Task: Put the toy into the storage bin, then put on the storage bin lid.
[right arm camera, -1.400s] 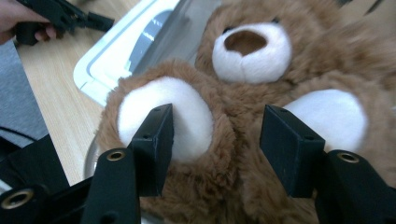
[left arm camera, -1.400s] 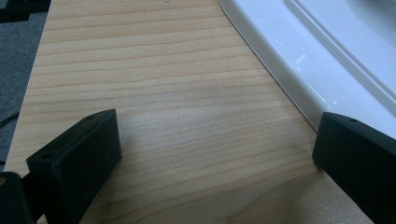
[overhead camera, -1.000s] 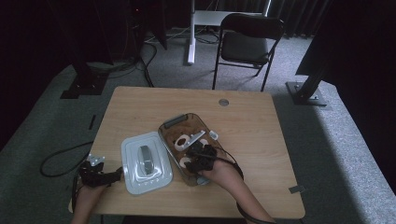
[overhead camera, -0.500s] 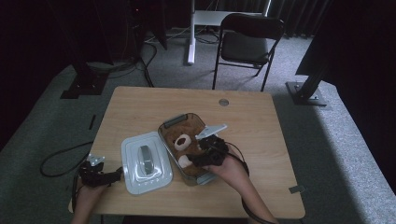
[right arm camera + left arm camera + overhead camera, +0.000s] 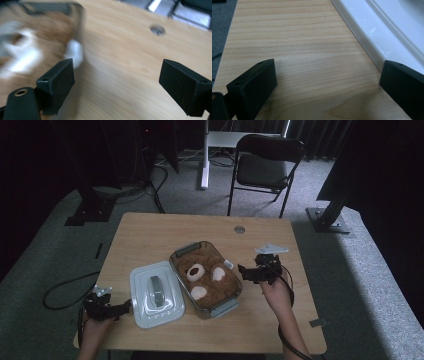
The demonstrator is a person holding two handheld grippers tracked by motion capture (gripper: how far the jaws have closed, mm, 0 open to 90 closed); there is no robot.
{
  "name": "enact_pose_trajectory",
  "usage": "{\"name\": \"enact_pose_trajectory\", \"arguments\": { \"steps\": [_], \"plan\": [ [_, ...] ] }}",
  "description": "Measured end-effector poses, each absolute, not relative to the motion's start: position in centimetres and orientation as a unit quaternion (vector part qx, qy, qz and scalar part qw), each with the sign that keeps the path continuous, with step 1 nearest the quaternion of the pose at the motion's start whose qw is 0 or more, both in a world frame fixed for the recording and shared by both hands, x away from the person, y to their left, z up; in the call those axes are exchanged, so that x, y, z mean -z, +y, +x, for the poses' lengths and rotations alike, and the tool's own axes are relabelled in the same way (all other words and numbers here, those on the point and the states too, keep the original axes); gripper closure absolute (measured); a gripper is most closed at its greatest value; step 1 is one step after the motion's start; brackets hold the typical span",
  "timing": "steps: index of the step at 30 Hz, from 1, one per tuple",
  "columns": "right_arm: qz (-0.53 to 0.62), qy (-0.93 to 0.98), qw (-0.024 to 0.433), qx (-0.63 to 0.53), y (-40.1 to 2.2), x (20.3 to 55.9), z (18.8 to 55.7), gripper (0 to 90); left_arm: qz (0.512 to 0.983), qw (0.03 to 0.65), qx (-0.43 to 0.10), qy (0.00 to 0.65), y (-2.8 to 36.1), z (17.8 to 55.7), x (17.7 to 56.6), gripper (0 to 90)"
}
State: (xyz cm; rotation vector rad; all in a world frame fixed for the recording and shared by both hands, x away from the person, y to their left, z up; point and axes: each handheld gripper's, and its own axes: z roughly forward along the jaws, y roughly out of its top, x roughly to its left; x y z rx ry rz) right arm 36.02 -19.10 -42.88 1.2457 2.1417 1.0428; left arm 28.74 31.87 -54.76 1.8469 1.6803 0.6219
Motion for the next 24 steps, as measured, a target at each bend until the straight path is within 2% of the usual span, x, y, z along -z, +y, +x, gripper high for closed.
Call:
{"name": "enact_pose_trajectory", "arguments": {
  "steps": [1, 4, 9, 14, 24],
  "plan": [
    [0.465, 0.770, 0.233, -0.370, -20.0, 44.4, 36.5, 12.2, 0.691, 0.285, -0.229, 0.624, 31.7, 28.7, 54.5, 1.8],
    [0.477, 0.763, 0.245, -0.361, -20.7, 46.2, 36.8, 12.2, 0.697, 0.285, -0.223, 0.619, 30.9, 28.6, 53.9, 1.8],
    [0.489, 0.759, 0.235, -0.360, -21.2, 48.8, 37.0, 12.1, 0.703, 0.295, -0.212, 0.611, 29.6, 28.7, 53.4, 1.8],
    [0.490, 0.756, 0.224, -0.372, -21.2, 50.4, 37.0, 12.1, 0.708, 0.316, -0.190, 0.602, 28.1, 28.8, 52.7, 1.7],
    [0.485, 0.766, 0.203, -0.369, -20.2, 52.2, 37.3, 12.1, 0.719, 0.329, -0.178, 0.585, 25.2, 29.6, 52.0, 1.7]
  ]
}}
